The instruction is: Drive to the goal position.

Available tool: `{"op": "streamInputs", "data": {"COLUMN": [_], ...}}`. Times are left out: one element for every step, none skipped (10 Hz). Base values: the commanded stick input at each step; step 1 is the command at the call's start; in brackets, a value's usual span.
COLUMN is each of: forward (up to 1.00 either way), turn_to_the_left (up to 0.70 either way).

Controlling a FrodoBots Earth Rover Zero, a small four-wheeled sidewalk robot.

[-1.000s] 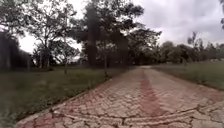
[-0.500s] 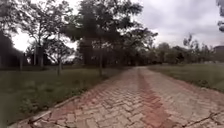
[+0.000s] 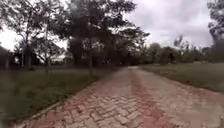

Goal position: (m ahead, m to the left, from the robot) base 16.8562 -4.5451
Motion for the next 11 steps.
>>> {"op": "streamInputs", "data": {"forward": [0.7,0.7,0.7,0.7,0.7,0.7,0.7,0.7,0.7,0.7,0.7], "turn_to_the_left": [-0.26,-0.09,0.01,0.01,0.01,0.01,0.01,0.01,0.01,0.01,0.01]}}
